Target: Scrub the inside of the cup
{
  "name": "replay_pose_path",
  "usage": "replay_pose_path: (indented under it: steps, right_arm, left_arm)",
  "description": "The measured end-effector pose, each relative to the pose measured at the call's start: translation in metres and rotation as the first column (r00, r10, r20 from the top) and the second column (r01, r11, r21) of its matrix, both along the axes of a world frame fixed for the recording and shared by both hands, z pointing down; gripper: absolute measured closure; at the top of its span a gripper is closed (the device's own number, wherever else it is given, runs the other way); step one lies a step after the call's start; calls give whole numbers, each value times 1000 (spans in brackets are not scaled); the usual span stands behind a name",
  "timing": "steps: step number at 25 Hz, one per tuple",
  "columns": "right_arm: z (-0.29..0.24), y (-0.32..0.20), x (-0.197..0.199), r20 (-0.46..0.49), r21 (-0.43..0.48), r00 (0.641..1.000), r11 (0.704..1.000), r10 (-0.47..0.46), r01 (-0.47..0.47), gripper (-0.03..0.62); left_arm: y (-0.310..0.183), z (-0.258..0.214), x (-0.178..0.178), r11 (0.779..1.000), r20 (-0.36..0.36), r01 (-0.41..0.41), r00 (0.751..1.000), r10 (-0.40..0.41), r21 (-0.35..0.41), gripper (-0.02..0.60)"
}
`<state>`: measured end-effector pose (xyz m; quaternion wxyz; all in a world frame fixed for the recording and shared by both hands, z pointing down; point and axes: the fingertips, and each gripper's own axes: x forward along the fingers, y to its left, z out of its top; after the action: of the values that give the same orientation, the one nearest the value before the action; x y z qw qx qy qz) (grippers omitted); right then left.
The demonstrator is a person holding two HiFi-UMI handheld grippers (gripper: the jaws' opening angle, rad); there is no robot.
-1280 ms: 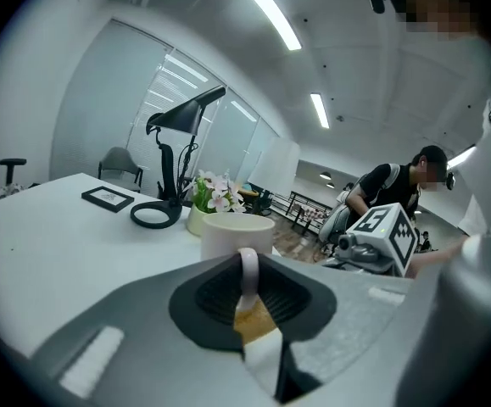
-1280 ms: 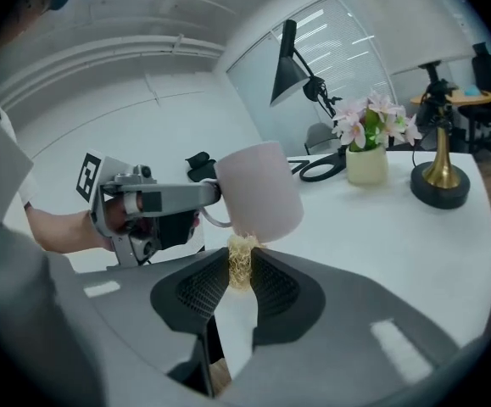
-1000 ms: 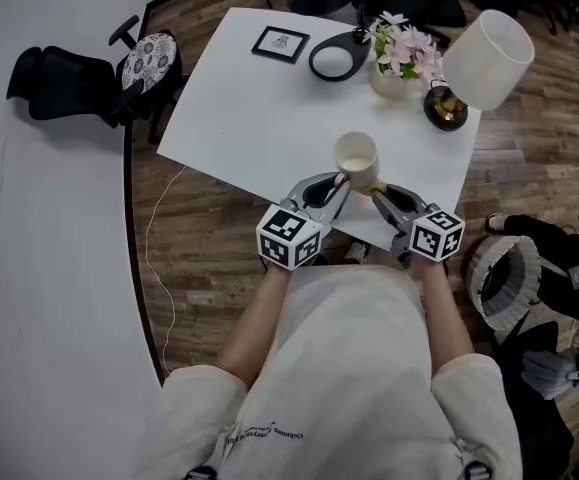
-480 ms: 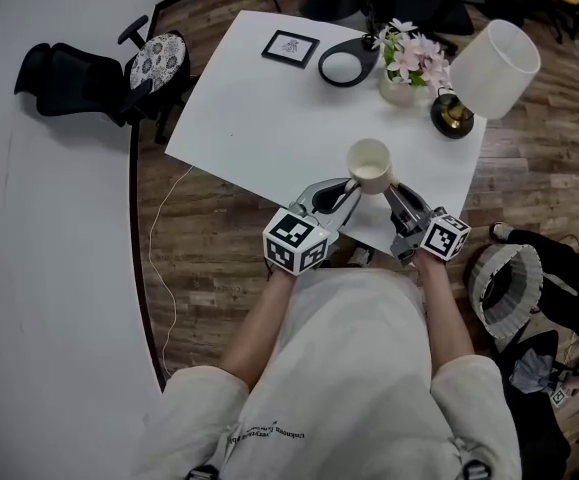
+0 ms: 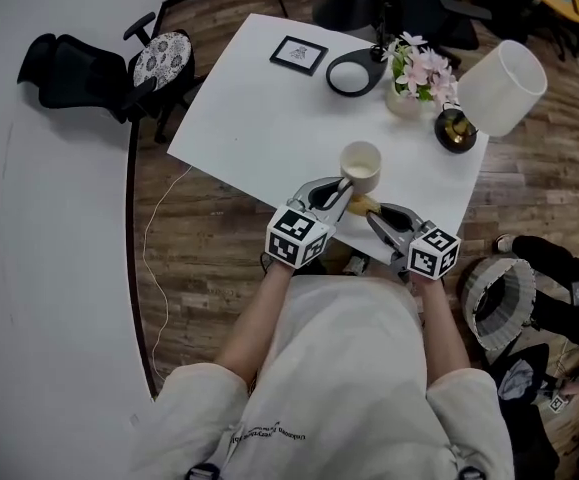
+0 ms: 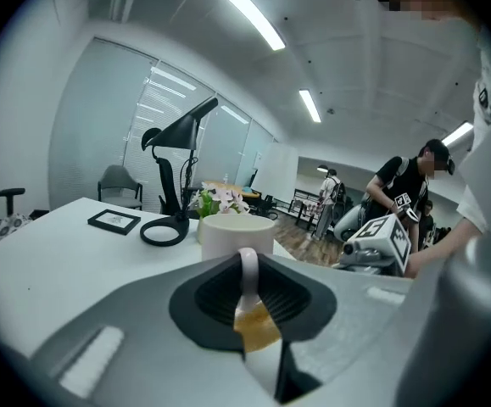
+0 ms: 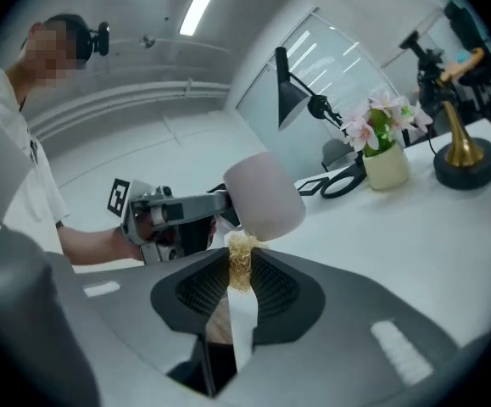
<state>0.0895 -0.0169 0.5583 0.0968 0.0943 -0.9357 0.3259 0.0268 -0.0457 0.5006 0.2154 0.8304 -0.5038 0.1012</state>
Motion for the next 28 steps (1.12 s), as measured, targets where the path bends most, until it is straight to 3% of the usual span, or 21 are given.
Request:
replay_pose_path:
  steps: [3,5,7,10,14,19,28]
  right_arm:
    - [9,3,4,-215,94,975,993,-50,71,490]
    - [14,-1,7,-379,163,924,979,-52,122,490]
    - [15,-10,7,-483,216,876,967,-15,136,488]
    - [10,-26,3,-513,267,853,962,97,51,487]
    - [11,-37,3,-530,302,827,953,186,-21,487]
    - [17,-40,2,-575,274,802,962,161,3,485]
    - [37,-78,-15,-618,188,775,982,134,-20,485]
  left_arm:
    - [0,22,-15,999,64,7,998,-5,-35,534]
    - [-1,41,-26,998,97,18,995,-12,-61,534]
    - [-1,61,-34,996,130,32,991,-21,-84,534]
    - [-5,81,-44,997,183,58,982,-47,-57,534]
    - [-21,94,-55,990,142,140,981,-134,-34,534]
    - [-38,97,-69,976,126,217,969,-212,-25,534]
    - [-38,111,-65,973,149,213,969,-199,-86,528]
